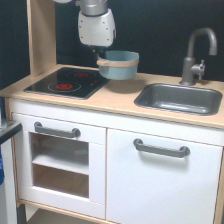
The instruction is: Place the pot in the sink
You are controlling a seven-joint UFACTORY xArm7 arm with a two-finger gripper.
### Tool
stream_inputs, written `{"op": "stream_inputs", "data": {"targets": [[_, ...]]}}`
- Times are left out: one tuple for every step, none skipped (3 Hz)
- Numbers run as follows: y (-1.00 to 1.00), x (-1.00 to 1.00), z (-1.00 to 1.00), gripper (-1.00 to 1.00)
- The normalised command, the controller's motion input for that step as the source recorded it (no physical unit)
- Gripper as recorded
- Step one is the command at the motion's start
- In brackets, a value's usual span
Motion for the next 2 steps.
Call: {"op": "stream_inputs", "data": {"targets": [[-0.11, 1.00, -0.49, -1.00], [0.23, 1.00, -0.64, -1.00]]}}
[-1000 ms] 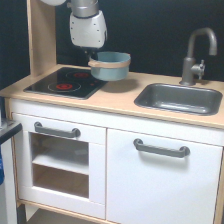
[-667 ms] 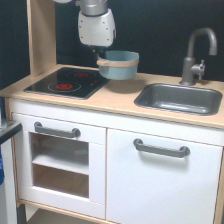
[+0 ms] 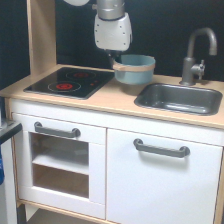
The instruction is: Place the pot in the sink
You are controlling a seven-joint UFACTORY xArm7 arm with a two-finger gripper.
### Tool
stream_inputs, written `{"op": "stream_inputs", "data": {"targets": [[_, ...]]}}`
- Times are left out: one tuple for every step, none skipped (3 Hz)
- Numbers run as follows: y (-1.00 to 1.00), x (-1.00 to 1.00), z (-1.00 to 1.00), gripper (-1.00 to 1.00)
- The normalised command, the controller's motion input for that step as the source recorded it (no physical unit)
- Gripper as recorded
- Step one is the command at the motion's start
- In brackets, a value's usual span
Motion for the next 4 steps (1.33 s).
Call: {"op": "stream_inputs", "data": {"targets": [[0.37, 0.99, -0.83, -1.00], [0.38, 0.99, -0.86, -1.00], [0.24, 0.96, -0.82, -1.00], [0.25, 0.71, -0.76, -0.99]]}}
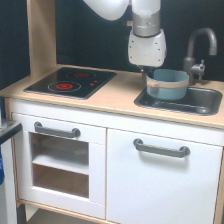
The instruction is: Place the pot in the sink
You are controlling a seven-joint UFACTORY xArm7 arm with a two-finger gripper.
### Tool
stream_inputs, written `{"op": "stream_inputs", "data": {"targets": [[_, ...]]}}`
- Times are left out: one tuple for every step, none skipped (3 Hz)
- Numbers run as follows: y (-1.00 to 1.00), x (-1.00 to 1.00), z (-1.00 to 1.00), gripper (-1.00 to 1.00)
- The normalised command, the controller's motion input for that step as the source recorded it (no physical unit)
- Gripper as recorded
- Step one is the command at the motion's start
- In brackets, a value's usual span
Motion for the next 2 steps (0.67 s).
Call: {"op": "stream_inputs", "data": {"targets": [[0.16, 0.13, -0.46, -0.57], [0.09, 0.13, -0.35, -0.29]]}}
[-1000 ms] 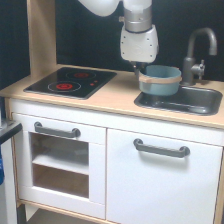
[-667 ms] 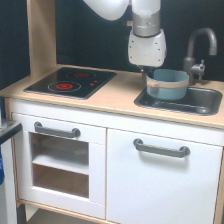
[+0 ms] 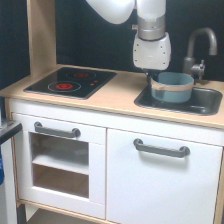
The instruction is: Place the pot in the sink
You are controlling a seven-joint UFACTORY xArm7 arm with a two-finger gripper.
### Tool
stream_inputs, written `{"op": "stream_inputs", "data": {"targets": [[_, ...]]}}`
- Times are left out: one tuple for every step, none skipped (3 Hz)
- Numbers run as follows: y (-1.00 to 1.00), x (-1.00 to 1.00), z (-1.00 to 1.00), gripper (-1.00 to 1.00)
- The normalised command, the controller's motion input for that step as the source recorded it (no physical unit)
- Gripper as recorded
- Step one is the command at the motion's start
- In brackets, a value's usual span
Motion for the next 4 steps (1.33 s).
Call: {"op": "stream_inputs", "data": {"targets": [[0.08, 0.08, -0.27, 0.02], [0.07, 0.07, -0.29, 0.08], [0.05, 0.03, -0.28, 0.24], [-0.07, -0.03, -0.09, 0.90]]}}
